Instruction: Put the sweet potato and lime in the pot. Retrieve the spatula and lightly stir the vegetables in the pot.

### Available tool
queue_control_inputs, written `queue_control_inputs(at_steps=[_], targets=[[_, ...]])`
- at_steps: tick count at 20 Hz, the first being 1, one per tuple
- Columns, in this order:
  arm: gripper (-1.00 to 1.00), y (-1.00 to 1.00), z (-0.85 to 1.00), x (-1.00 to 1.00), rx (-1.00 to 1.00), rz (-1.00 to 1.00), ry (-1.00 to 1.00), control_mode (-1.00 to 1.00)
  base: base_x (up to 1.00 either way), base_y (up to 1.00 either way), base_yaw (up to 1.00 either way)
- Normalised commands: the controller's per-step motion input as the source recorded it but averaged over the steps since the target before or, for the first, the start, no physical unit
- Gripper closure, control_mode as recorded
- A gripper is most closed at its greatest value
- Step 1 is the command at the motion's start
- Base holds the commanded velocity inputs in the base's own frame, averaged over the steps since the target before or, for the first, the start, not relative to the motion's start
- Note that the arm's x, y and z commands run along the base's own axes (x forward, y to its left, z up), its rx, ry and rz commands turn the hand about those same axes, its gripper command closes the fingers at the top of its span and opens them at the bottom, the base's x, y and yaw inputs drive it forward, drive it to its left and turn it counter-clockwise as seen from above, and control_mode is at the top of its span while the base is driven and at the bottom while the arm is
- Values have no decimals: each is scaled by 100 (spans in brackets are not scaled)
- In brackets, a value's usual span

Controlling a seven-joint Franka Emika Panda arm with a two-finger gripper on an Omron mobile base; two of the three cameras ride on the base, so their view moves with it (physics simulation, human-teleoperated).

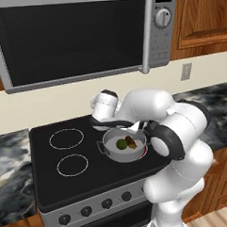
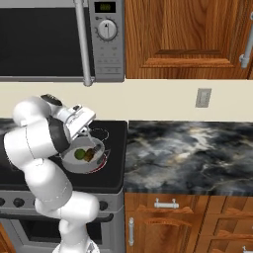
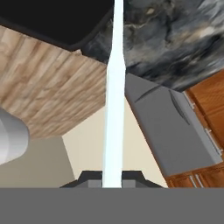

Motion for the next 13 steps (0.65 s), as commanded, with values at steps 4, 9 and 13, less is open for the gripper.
queue_control_inputs(at_steps=[4,9,13], targets=[[100,3,64,-22,0,0,0,-100,0,0,0],[100,0,85,-40,0,4,0,-100,0,0,0],[100,-1,43,-9,-2,3,0,-100,0,0,0]])
